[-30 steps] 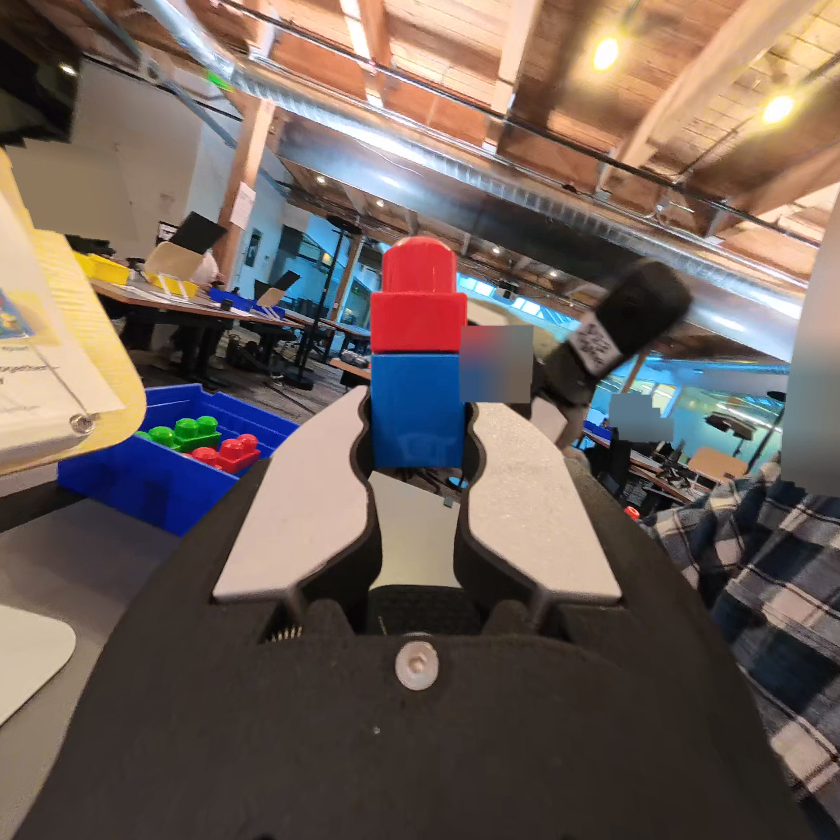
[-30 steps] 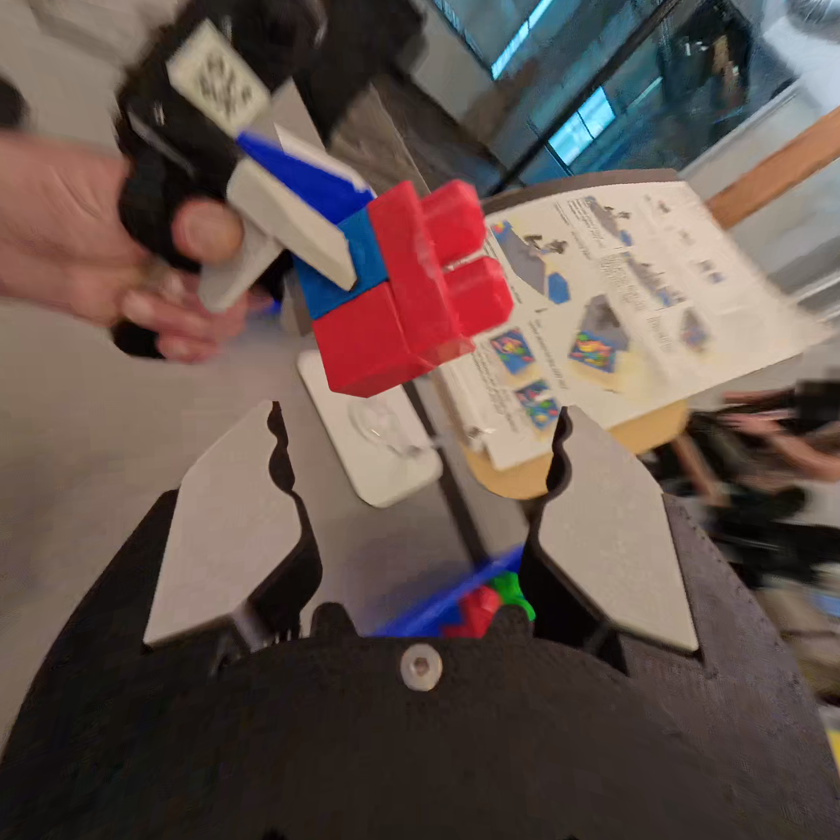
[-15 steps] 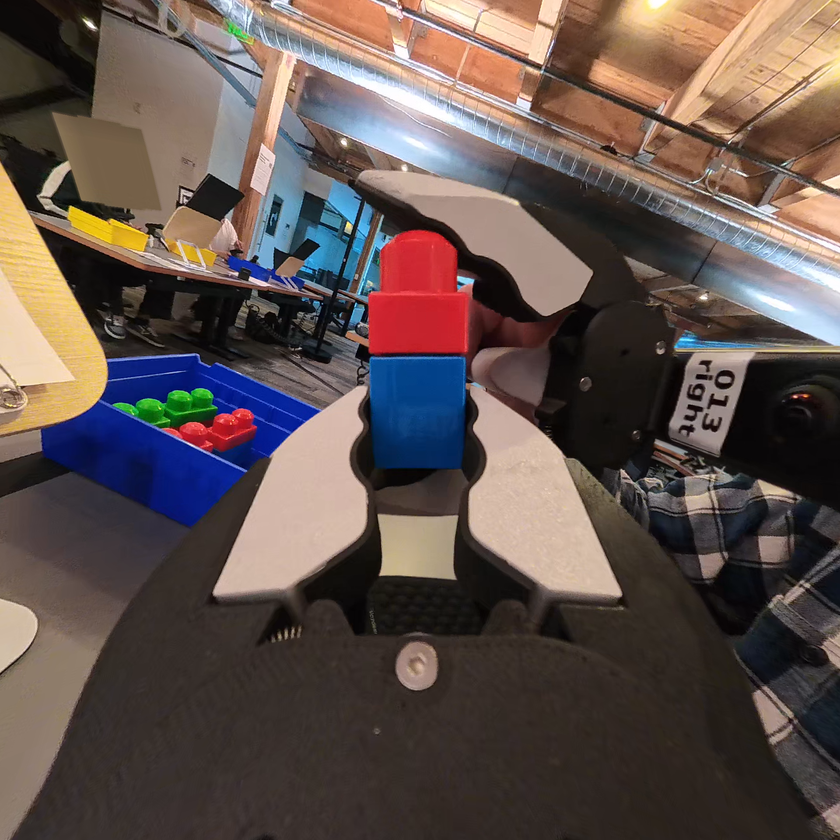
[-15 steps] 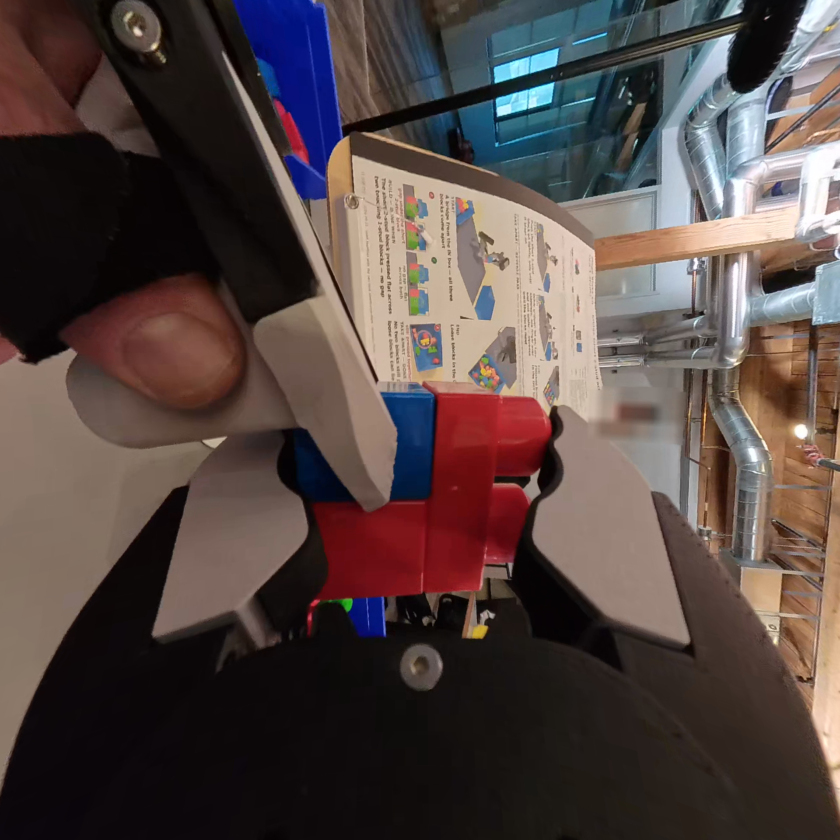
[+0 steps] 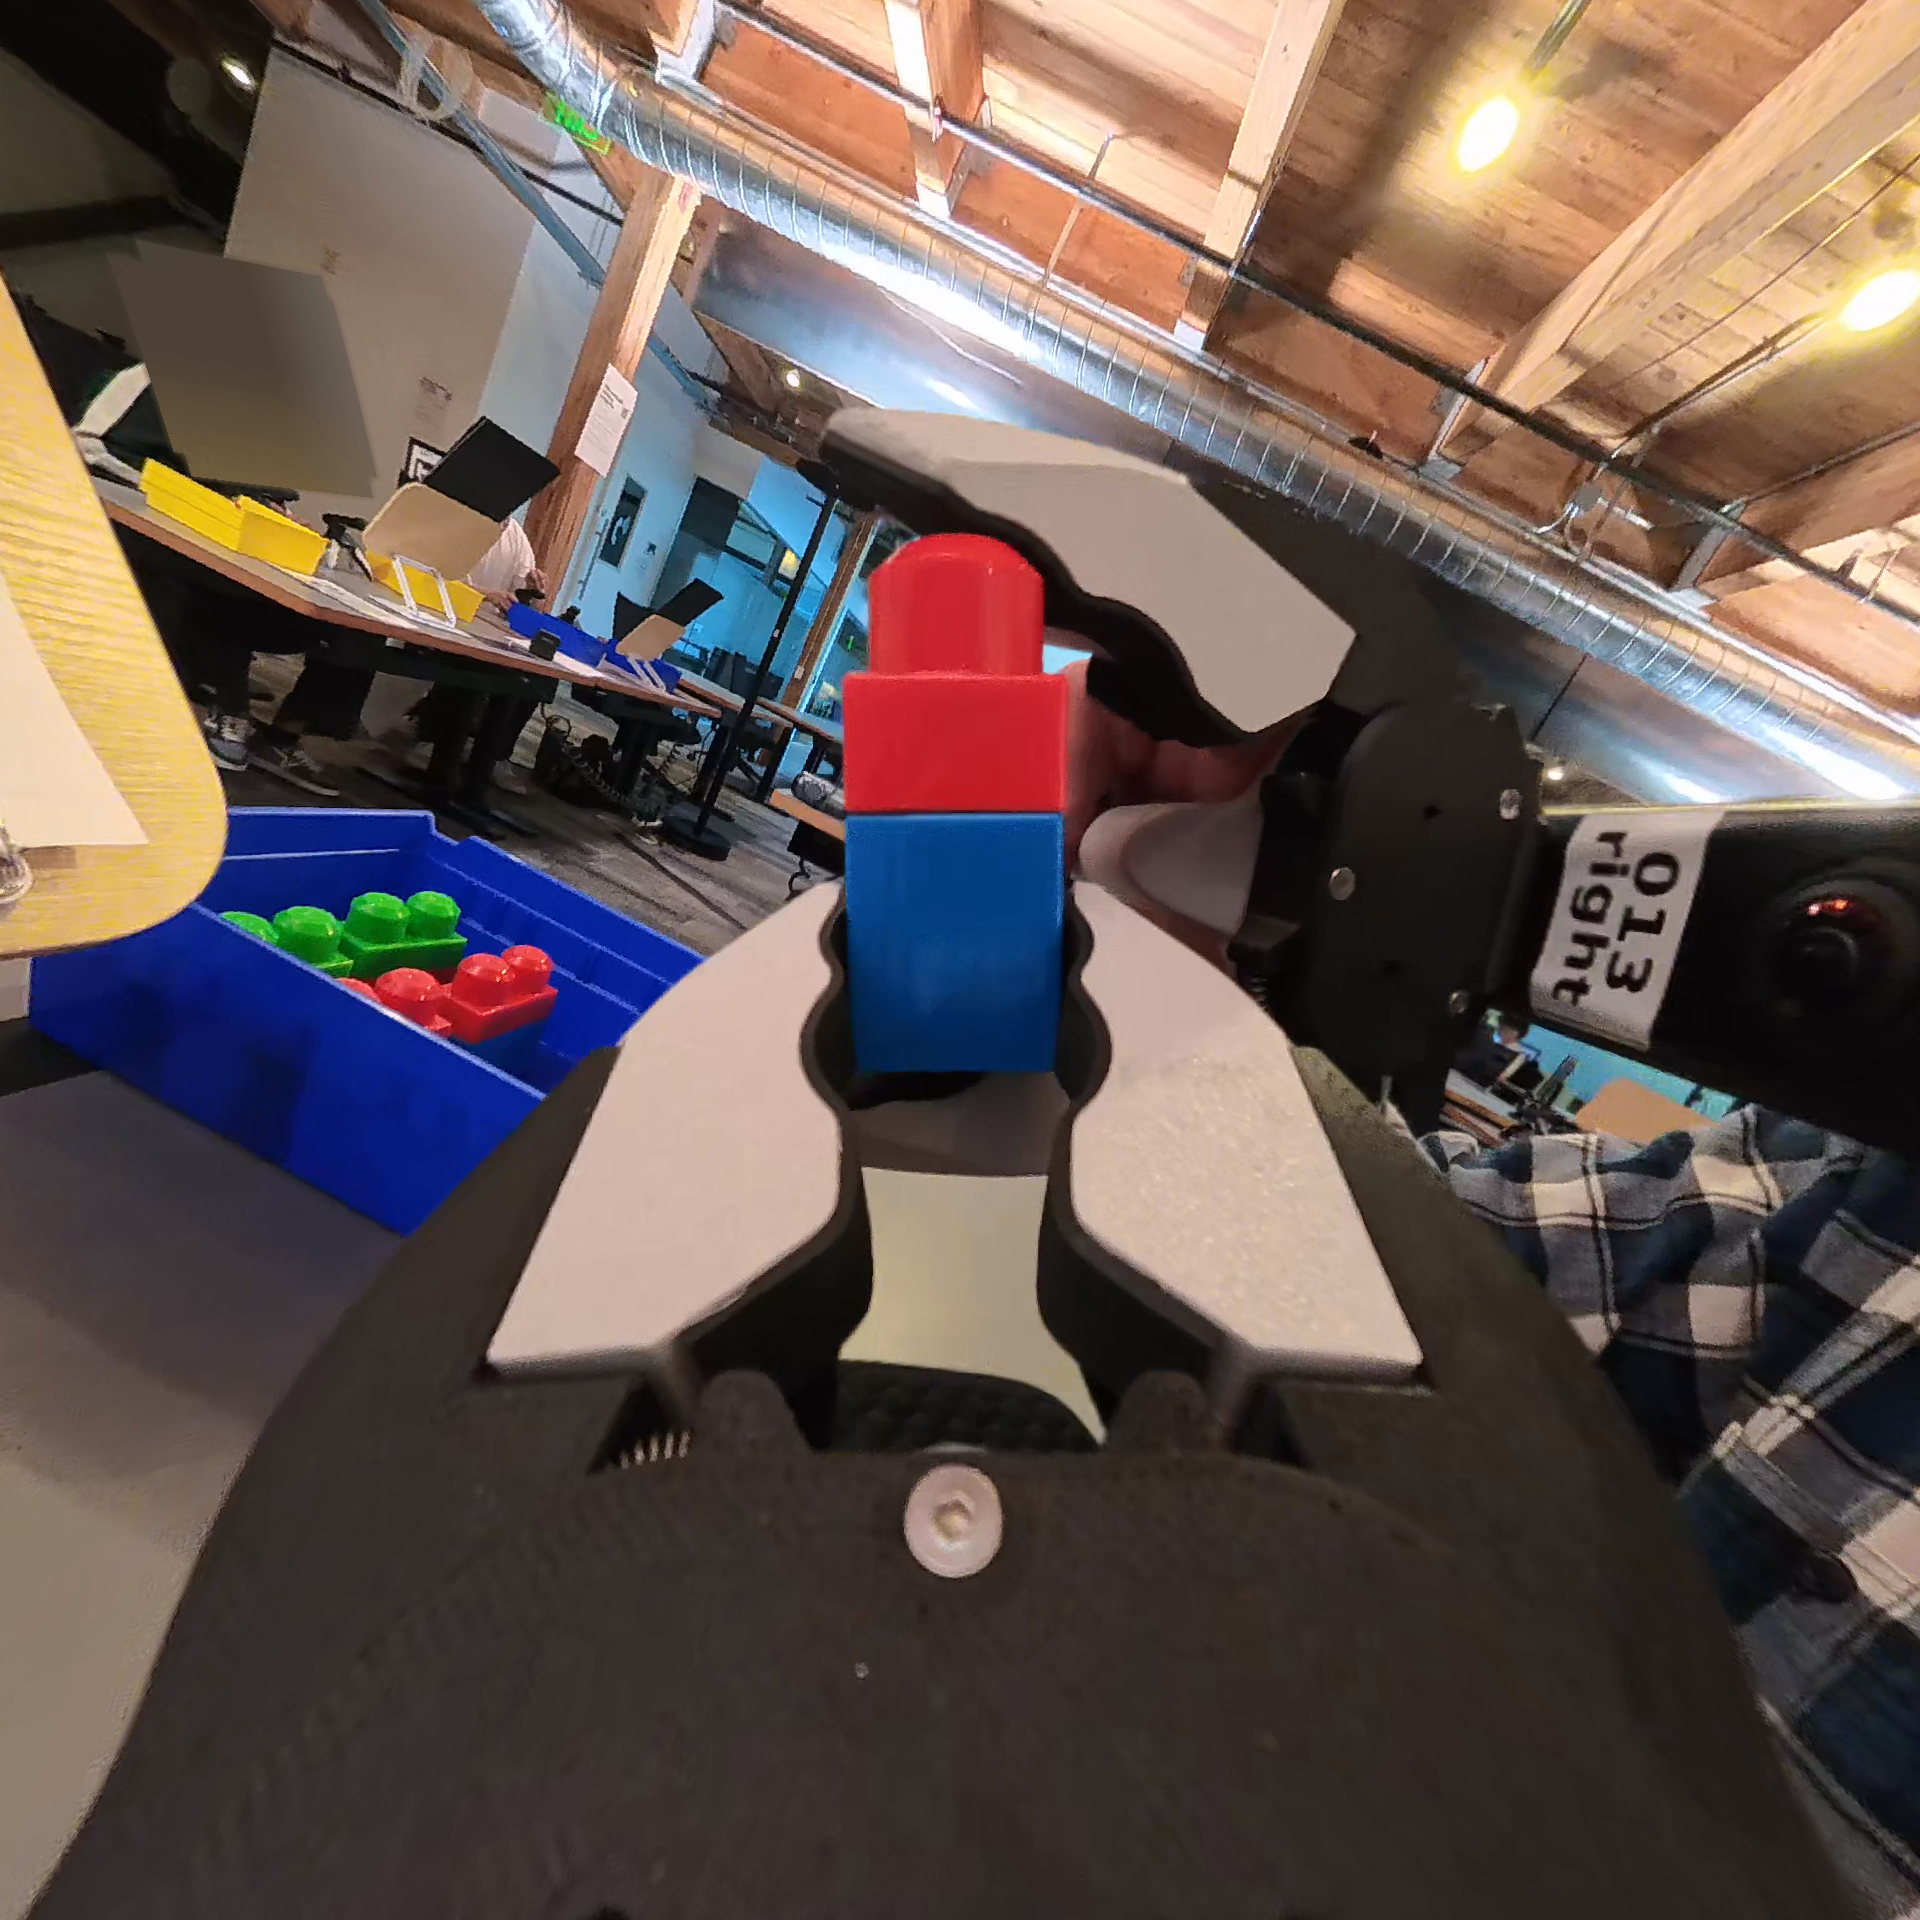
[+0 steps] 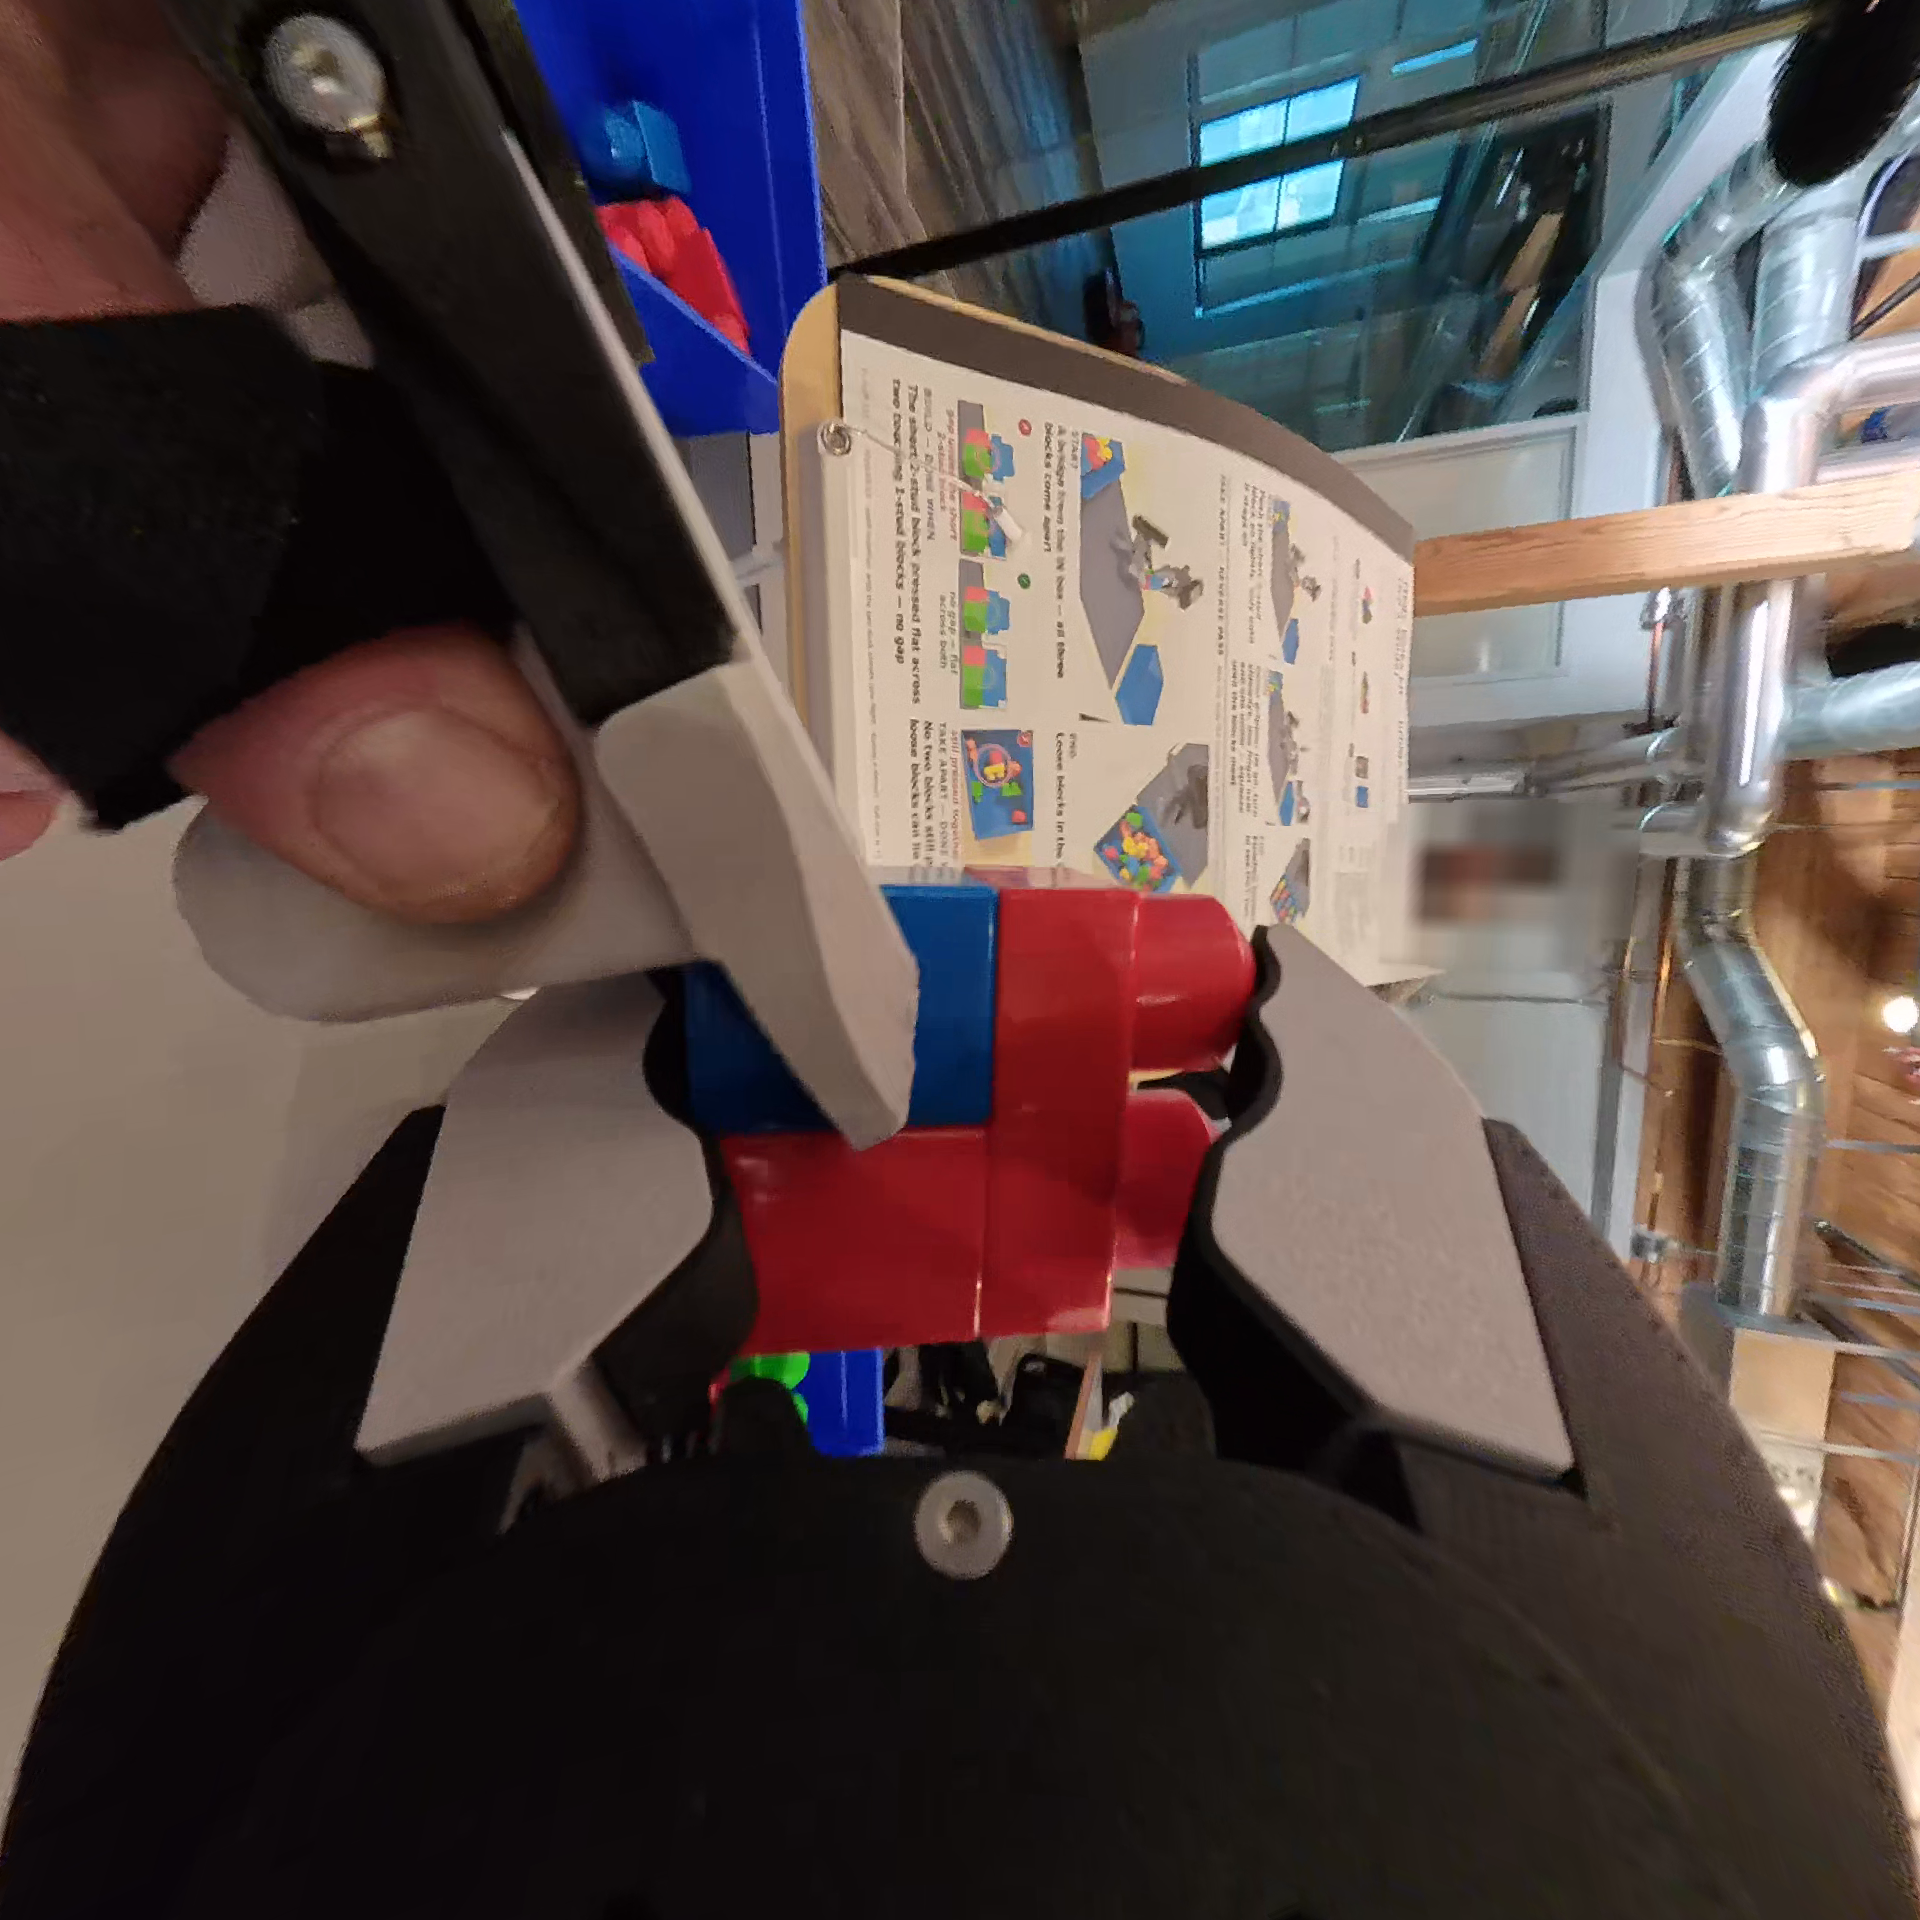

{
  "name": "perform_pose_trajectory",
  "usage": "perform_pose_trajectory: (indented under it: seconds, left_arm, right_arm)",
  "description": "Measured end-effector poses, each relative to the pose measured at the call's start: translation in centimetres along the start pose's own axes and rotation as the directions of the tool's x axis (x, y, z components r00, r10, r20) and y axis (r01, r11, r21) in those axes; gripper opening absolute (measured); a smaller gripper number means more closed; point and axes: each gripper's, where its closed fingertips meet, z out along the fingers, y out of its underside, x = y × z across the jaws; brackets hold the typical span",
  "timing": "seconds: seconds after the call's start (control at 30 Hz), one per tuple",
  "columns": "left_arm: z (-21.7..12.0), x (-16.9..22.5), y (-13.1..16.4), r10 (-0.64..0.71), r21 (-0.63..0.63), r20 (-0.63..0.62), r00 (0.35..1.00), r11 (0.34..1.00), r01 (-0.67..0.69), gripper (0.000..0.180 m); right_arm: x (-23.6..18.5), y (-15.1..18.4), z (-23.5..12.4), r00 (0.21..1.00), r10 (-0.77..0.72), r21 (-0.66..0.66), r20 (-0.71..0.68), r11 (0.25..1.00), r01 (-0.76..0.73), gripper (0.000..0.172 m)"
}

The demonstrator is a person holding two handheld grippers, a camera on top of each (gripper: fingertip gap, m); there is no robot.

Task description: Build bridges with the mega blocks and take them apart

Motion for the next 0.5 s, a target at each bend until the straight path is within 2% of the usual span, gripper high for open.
perform_pose_trajectory:
  seconds: [0.1,0.23,0.43,0.5]
  left_arm:
    - [-0.2,0.1,-1.2,-0.005,0.040,0.002,1.000,0.999,0.005,0.035]
    - [-0.2,0.3,-1.8,-0.019,0.042,-0.020,1.000,0.999,0.020,0.035]
    - [-0.1,0.2,-1.6,-0.036,0.049,-0.020,0.999,0.998,0.037,0.035]
    - [-0.2,0.1,-1.6,-0.058,0.064,-0.032,0.998,0.996,0.060,0.035]
  right_arm:
    - [0.6,0.9,-0.5,1.000,-0.004,-0.023,0.013,1.000,0.004,0.115]
    - [1.3,1.8,-0.7,1.000,-0.022,-0.053,0.007,0.998,0.022,0.102]
    - [1.2,2.1,-0.6,0.998,-0.027,-0.092,0.048,0.995,0.032,0.100]
    - [1.0,1.9,-0.5,0.997,-0.011,-0.064,0.071,0.998,0.015,0.099]
